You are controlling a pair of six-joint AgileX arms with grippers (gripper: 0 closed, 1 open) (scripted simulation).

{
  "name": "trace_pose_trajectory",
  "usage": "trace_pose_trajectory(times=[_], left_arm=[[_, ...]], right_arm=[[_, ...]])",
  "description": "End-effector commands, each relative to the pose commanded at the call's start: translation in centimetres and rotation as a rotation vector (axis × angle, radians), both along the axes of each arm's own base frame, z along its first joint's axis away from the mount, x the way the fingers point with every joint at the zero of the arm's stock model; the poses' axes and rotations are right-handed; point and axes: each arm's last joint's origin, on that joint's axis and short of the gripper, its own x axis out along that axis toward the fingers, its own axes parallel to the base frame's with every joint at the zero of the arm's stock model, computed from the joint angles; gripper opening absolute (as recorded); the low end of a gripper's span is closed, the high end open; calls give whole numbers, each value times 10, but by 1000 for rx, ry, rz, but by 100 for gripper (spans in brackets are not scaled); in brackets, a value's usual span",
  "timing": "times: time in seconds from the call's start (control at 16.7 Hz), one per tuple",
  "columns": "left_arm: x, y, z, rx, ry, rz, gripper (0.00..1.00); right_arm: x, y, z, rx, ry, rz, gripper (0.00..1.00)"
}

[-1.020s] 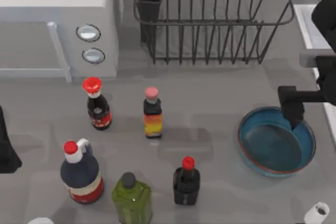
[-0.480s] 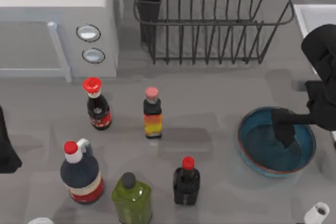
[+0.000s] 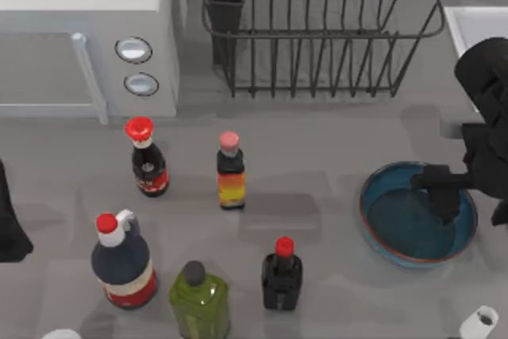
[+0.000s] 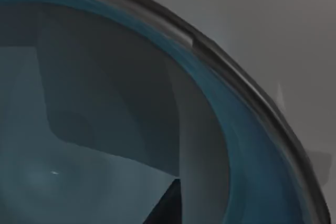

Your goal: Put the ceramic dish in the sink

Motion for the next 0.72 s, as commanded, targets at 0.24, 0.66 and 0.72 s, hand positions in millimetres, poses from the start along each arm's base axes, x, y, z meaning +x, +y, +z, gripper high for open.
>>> trace_pose_trajectory(times=[0.24,0.66,0.72], left_arm=[[0,0,0,0,0,0,100],[0,0,0,0,0,0,100],[0,0,0,0,0,0,100]], right_arm=[[0,0,0,0,0,0,17],[0,0,0,0,0,0,0],[0,0,0,0,0,0,0]])
